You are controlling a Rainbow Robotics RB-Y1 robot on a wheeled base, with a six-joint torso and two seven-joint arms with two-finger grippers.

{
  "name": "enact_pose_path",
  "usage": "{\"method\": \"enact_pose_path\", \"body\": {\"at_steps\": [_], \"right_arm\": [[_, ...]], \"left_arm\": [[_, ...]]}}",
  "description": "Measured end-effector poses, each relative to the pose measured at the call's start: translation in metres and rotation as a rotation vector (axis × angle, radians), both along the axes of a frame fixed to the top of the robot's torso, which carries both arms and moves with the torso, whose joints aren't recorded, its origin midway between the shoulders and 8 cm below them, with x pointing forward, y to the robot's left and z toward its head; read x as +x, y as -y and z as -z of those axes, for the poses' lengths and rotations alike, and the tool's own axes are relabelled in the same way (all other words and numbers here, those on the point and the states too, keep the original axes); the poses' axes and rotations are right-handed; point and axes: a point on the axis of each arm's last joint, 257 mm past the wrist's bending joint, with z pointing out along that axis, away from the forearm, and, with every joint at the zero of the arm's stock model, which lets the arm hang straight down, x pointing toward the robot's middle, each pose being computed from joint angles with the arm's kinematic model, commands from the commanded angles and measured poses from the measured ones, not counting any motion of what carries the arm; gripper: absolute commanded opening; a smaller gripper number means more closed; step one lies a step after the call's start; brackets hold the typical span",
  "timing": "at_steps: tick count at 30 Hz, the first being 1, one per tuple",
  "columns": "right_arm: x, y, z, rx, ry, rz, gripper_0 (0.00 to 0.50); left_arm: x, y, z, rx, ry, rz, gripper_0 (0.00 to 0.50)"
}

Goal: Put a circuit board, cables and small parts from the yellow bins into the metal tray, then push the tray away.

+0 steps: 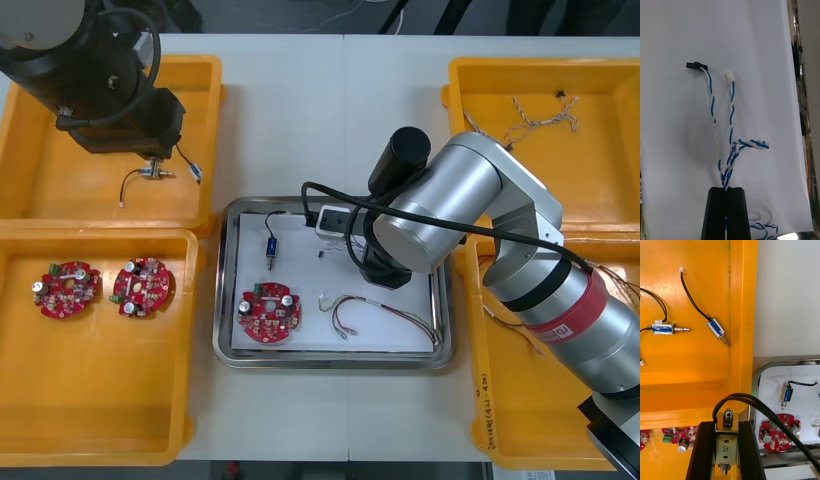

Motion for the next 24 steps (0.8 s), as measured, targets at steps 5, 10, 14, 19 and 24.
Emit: {"method": "enact_pose_path", "body": {"at_steps": [5, 10, 14, 19, 24], "right_arm": [[0.0003, 0.0004, -0.0001, -0.001, 0.001, 0.001, 0.345], [0.0016, 0.0018, -0.0006, -0.006, 0.007, 0.004, 0.5], [0.0042, 0.0044, -0.002, -0.014, 0.018, 0.011, 0.5], [0.0056, 0.0058, -0.0028, -0.019, 0.024, 0.014, 0.5], [0.0031, 0.0076, -0.0025, -0.026, 0.014, 0.016, 0.5]], "left_arm": [[0.0, 0.0, 0.0, 0.0, 0.0, 0.0, 0.0], [0.0, 0.0, 0.0, 0.0, 0.0, 0.0, 0.0], [0.0, 0.0, 0.0, 0.0, 0.0, 0.0, 0.0], [0.0, 0.0, 0.0, 0.0, 0.0, 0.0, 0.0], [0.0, 0.0, 0.0, 0.0, 0.0, 0.0, 0.0]]}}
